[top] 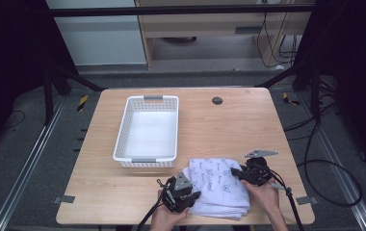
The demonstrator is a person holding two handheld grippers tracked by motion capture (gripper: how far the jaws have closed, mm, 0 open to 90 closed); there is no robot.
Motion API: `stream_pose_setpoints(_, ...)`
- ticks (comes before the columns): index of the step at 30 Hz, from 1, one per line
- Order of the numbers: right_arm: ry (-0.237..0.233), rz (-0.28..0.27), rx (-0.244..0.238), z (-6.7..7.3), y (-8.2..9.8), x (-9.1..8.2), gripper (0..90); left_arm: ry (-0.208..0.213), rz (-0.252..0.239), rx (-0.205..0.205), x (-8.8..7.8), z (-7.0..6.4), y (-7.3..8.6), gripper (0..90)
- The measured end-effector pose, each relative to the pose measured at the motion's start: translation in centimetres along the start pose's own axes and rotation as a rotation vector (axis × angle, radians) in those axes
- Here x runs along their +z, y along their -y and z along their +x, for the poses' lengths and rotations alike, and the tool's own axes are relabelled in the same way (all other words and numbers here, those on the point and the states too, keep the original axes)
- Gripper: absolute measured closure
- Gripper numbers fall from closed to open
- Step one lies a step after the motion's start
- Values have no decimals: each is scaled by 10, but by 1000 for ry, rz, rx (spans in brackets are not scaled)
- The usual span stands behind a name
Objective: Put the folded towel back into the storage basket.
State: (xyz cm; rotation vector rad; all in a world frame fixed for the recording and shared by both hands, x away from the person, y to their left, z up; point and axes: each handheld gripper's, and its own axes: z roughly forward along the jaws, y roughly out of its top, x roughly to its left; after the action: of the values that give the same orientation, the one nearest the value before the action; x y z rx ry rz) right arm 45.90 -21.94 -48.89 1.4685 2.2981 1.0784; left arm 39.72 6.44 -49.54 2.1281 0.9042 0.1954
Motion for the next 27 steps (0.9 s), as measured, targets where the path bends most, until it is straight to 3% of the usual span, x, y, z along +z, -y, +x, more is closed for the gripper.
stream_pose_setpoints(11,-12,-29,-16,5,-3,-12,698,21,-20,-2,-10,0,-3,732)
stream_pose_setpoints(27,4,-96,-59,19,-14,-31,699,1,-66,30,-30,-2,-14,733)
